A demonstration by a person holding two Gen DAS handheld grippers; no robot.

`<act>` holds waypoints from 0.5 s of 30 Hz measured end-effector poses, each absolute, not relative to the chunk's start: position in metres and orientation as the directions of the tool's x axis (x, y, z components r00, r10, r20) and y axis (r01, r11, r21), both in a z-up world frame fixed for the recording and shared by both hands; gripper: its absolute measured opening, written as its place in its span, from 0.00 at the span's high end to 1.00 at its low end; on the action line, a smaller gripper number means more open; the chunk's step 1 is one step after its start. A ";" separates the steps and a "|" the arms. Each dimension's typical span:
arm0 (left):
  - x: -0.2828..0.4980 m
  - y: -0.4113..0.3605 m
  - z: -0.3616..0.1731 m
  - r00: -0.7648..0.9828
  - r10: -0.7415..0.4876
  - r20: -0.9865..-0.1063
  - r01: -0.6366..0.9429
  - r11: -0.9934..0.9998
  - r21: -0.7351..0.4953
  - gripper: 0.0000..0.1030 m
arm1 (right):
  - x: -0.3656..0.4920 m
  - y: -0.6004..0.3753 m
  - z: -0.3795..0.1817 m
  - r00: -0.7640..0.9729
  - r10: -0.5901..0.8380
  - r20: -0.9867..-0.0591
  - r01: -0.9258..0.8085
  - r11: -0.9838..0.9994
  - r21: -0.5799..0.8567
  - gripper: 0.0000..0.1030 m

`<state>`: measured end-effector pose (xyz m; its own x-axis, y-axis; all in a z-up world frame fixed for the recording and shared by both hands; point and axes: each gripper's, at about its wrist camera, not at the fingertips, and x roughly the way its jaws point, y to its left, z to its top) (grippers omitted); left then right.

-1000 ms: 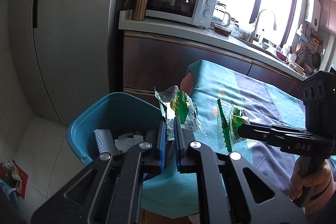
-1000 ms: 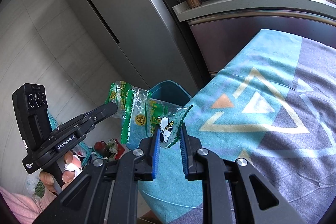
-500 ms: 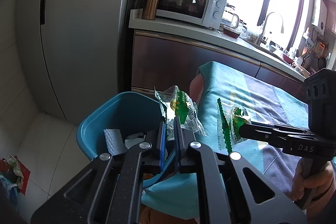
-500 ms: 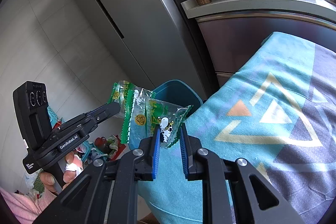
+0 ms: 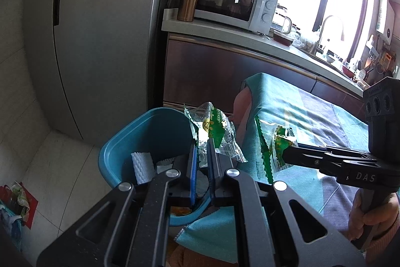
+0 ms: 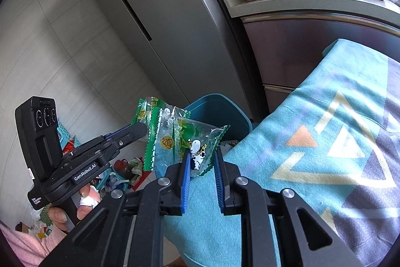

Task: Collect trash
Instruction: 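Carry the green wrapper with both tools over the teal bin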

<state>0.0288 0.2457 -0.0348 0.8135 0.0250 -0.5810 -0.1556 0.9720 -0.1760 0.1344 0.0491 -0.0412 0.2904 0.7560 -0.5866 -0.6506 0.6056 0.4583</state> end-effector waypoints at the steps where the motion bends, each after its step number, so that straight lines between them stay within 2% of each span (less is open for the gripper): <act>1: 0.030 0.247 -0.035 0.812 0.028 -0.583 -0.159 0.972 -0.175 0.92 | 0.135 0.051 -0.041 0.289 0.755 -0.588 -0.652 0.605 0.457 0.84; 15: 0.037 0.257 -0.046 0.794 0.051 -0.606 -0.195 0.965 -0.174 0.92 | 0.140 0.068 -0.043 0.267 0.751 -0.604 -0.670 0.595 0.444 0.84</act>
<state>0.0368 0.2574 -0.0457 0.7937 0.0514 -0.6061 -0.1955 0.9651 -0.1742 0.1396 0.0677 -0.0432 0.2667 0.7508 -0.6043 -0.6699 0.5952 0.4439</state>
